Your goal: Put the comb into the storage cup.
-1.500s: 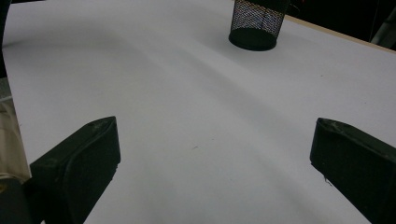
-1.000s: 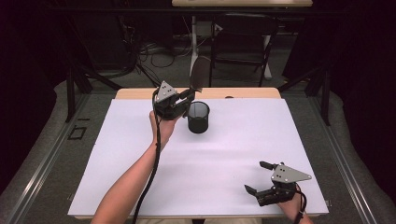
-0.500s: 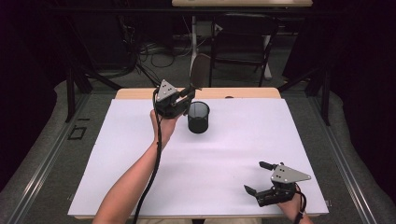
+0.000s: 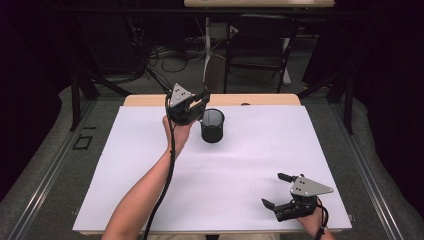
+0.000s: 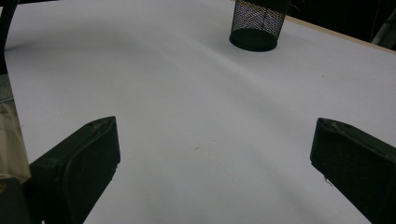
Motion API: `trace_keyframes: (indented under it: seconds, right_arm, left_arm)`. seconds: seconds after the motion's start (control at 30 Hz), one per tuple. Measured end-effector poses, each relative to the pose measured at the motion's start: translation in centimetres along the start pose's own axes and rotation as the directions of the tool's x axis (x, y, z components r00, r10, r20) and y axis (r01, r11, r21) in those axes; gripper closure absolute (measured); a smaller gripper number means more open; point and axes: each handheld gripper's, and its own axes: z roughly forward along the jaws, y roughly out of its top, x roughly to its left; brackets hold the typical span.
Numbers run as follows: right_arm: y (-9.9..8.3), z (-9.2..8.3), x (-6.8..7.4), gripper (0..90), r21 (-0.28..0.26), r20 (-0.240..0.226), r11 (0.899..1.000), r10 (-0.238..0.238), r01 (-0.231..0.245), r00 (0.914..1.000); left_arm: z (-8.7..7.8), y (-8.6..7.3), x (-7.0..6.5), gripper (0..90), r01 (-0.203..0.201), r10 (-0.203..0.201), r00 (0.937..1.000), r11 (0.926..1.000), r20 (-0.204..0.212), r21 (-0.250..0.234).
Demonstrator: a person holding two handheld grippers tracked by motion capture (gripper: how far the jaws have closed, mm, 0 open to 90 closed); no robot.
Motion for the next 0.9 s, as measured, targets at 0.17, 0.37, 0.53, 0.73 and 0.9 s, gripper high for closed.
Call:
trace_keyframes:
  seconds: [0.17,0.37,0.53,0.73,0.9]
  right_arm:
    - [0.0,0.1,0.0,1.1,0.004,-0.004,1.0,-0.001,0.001,1.0]
    - [0.0,0.0,-0.1,1.1,0.003,0.0,1.0,-0.001,0.001,1.0]
    - [0.0,0.1,0.0,1.1,0.002,-0.002,1.0,-0.007,0.007,1.0]
    - [0.0,0.1,0.0,1.2,0.003,-0.002,1.0,-0.006,0.006,1.0]
    - [0.0,0.1,0.0,1.2,0.007,-0.005,1.0,-0.005,0.006,1.0]
  left_arm:
    - [0.4,-0.2,0.3,72.4,0.0,0.0,0.9999,1.0,-0.012,-0.006]
    - [0.7,-0.4,0.5,72.5,0.005,-0.005,0.9998,0.9999,-0.02,-0.015]
    - [1.0,-0.6,0.7,72.4,0.02,-0.021,0.9996,0.9994,-0.021,-0.027]
    - [1.5,-0.8,0.8,72.4,0.023,-0.024,0.9994,0.9993,-0.024,-0.028]
    - [1.9,-0.8,0.8,72.5,0.013,-0.014,0.9994,0.9994,-0.033,-0.032]
